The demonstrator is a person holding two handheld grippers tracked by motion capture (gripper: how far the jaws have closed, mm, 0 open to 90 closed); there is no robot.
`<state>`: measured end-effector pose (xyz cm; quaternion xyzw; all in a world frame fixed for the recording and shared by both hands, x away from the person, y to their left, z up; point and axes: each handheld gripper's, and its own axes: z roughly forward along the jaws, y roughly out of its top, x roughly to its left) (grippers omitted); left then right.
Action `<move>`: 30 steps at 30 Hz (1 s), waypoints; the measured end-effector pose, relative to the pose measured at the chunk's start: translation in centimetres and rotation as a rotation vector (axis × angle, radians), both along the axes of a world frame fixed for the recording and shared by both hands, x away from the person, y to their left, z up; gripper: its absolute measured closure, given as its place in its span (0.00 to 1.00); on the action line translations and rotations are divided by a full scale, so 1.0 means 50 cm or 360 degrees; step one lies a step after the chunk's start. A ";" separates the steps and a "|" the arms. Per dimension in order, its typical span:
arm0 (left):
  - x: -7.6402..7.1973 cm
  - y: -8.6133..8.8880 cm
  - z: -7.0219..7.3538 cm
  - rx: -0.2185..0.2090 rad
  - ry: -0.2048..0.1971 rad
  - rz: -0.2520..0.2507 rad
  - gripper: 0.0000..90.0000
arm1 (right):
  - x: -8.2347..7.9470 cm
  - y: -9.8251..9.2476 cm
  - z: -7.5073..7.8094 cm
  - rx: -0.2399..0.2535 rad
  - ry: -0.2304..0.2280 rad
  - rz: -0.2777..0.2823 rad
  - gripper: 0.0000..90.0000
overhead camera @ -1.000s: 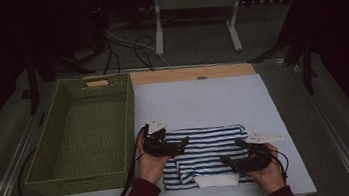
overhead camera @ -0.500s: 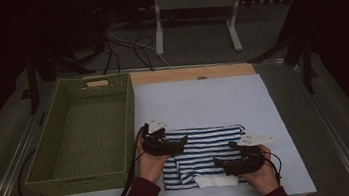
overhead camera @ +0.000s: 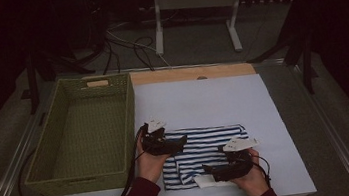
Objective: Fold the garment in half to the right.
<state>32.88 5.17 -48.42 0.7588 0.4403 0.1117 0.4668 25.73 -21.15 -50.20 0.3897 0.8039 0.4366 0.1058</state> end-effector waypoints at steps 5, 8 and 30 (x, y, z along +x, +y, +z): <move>0.000 -0.001 0.000 -0.0001 0.0001 0.0001 0.00 | -0.006 0.031 -0.005 -0.0028 0.0001 0.0053 0.11; 0.000 -0.002 -0.002 -0.0004 0.0005 0.0002 0.00 | -0.010 0.050 -0.009 -0.0052 -0.0001 0.0090 0.11; 0.001 0.000 -0.001 -0.0013 0.0008 0.0008 0.00 | -0.028 0.148 -0.036 -0.0223 -0.0072 0.0230 0.14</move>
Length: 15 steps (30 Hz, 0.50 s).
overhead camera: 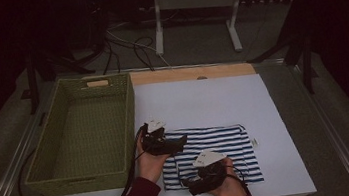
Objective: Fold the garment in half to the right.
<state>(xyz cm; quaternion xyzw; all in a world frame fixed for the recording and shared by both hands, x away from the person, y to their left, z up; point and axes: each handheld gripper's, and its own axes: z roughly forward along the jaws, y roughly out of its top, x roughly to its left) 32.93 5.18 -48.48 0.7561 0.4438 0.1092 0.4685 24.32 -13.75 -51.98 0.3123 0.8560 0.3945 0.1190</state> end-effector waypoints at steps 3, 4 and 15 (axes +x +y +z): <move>0.001 0.001 0.000 0.0000 0.0002 0.0002 0.00 | -0.009 0.008 0.002 0.0023 -0.0014 0.0041 0.15; 0.001 0.001 0.000 0.0001 0.0003 0.0002 0.00 | -0.012 0.012 0.002 0.0027 -0.0023 0.0064 0.16; 0.002 0.006 0.002 -0.0006 0.0001 0.0012 0.00 | -0.031 0.039 -0.003 0.0070 0.0014 0.0204 0.33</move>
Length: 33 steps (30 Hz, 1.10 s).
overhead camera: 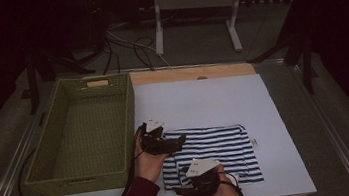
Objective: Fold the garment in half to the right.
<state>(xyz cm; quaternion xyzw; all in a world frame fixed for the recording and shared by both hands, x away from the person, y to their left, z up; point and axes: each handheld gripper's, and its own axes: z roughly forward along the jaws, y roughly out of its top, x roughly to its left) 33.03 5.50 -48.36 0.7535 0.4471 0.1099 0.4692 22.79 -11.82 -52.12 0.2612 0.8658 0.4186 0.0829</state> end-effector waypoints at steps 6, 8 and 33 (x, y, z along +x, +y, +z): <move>0.001 -0.001 -0.002 0.0002 0.0007 -0.0001 0.00 | -0.002 0.010 -0.012 -0.0036 0.0001 0.0016 0.37; 0.001 -0.001 -0.002 0.0002 0.0008 0.0002 0.00 | -0.005 0.013 -0.013 -0.0036 -0.0001 -0.0001 0.35; 0.028 0.002 -0.030 0.0025 0.0087 0.0103 0.04 | -0.020 0.025 -0.010 -0.0156 -0.0105 -0.0050 0.50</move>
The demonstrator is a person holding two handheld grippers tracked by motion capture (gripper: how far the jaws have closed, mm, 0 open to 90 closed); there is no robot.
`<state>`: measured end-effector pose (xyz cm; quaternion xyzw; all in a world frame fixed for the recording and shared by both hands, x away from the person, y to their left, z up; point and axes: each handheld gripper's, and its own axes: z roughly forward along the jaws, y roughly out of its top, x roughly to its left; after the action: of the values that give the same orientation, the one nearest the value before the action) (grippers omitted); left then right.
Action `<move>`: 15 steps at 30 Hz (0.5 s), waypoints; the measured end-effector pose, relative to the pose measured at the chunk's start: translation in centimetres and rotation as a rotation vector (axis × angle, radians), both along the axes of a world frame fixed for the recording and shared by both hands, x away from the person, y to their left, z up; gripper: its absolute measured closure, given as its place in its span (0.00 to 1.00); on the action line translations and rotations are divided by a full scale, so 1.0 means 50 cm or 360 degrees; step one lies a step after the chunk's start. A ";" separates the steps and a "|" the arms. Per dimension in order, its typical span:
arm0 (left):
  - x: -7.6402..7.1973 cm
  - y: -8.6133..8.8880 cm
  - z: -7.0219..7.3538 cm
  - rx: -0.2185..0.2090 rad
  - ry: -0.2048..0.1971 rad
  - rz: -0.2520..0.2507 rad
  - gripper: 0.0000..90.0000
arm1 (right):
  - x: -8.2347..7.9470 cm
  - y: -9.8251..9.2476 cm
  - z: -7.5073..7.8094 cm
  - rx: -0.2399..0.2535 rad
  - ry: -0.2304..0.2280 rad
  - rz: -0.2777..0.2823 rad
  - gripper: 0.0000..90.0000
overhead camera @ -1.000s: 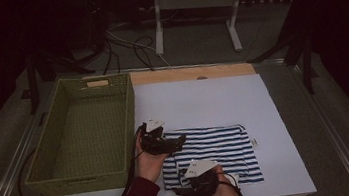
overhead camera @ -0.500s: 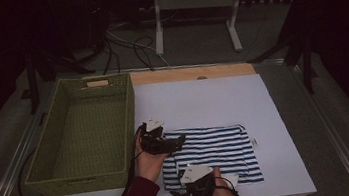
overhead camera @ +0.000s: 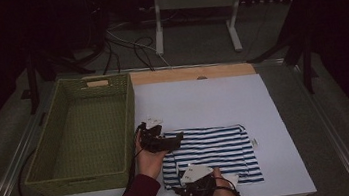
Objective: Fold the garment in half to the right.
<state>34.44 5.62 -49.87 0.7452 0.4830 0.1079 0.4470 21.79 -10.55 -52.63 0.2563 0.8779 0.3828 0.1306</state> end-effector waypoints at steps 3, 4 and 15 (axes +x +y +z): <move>0.011 -0.002 -0.007 0.0020 0.0021 0.0027 0.07 | 0.000 -0.002 0.001 -0.0001 -0.0012 0.0005 0.59; 0.013 -0.004 -0.010 0.0050 0.0020 0.0041 0.07 | 0.000 -0.003 0.001 -0.0004 -0.0018 0.0006 0.60; 0.037 -0.001 -0.037 0.0147 0.0106 0.0205 0.22 | 0.001 -0.010 0.003 -0.0004 -0.0028 -0.0038 0.81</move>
<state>36.28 5.58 -51.72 0.7355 0.5391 0.1336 0.3880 21.86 -11.04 -52.50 0.2632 0.8741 0.3824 0.1431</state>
